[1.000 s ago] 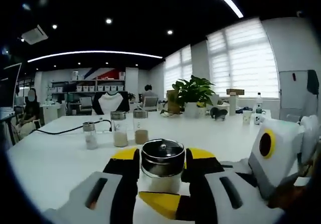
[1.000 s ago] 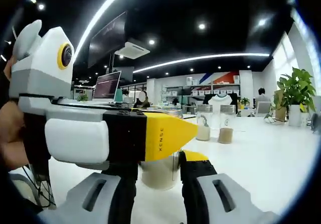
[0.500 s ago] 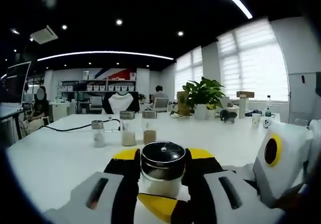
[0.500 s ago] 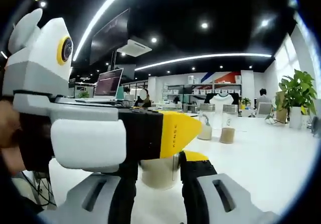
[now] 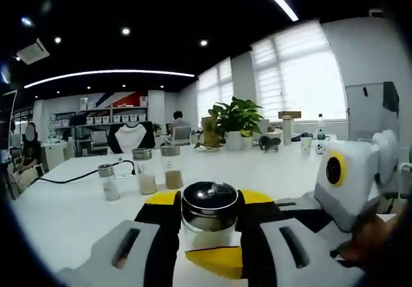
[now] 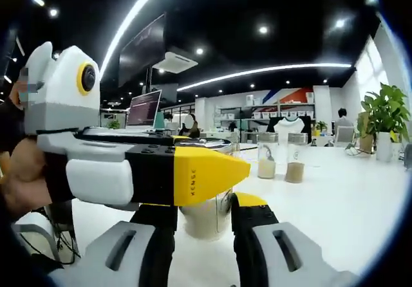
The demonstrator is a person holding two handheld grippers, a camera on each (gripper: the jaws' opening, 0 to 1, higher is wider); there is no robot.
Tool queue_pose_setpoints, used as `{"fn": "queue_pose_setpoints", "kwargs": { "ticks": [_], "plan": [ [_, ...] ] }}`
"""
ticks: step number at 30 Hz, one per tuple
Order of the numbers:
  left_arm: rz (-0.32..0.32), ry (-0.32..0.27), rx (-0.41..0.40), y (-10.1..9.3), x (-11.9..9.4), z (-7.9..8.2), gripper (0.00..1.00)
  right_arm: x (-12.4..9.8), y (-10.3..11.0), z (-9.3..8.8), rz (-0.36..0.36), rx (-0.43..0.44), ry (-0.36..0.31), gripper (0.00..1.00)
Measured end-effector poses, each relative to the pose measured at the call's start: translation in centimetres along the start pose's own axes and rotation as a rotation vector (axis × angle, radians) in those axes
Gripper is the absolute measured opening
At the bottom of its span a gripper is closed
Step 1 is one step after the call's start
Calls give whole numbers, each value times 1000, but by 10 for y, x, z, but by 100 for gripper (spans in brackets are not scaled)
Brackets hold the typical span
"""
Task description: Rotate the seasoning bottle until the label or dispensing opening points toward the visible target arrow and the bottle remains upright within the marked orientation range
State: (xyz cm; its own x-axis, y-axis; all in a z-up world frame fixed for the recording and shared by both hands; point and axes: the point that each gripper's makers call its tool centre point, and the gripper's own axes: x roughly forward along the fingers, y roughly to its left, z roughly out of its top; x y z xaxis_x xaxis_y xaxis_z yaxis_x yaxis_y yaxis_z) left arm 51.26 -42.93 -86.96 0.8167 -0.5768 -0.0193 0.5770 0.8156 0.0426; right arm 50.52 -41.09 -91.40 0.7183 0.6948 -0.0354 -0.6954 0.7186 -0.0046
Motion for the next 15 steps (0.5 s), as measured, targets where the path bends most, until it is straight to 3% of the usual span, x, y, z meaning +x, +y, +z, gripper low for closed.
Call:
{"fn": "queue_pose_setpoints", "kwargs": {
  "ticks": [3, 4, 7, 15],
  "plan": [
    [-52, 7, -6, 1, -1, 0, 36, 0, 2, 2, 29, 14, -6, 31],
    [-65, 10, 11, 1, -1, 0, 36, 0, 4, 7, 47, 28, -32, 31],
    [-126, 25, 60, -1, -3, 1, 36, 0, 4, 8, 62, 33, -27, 32],
    [-295, -17, 55, -8, -5, 17, 34, -4, 3, 6, 85, 22, -7, 36]
  ]
}}
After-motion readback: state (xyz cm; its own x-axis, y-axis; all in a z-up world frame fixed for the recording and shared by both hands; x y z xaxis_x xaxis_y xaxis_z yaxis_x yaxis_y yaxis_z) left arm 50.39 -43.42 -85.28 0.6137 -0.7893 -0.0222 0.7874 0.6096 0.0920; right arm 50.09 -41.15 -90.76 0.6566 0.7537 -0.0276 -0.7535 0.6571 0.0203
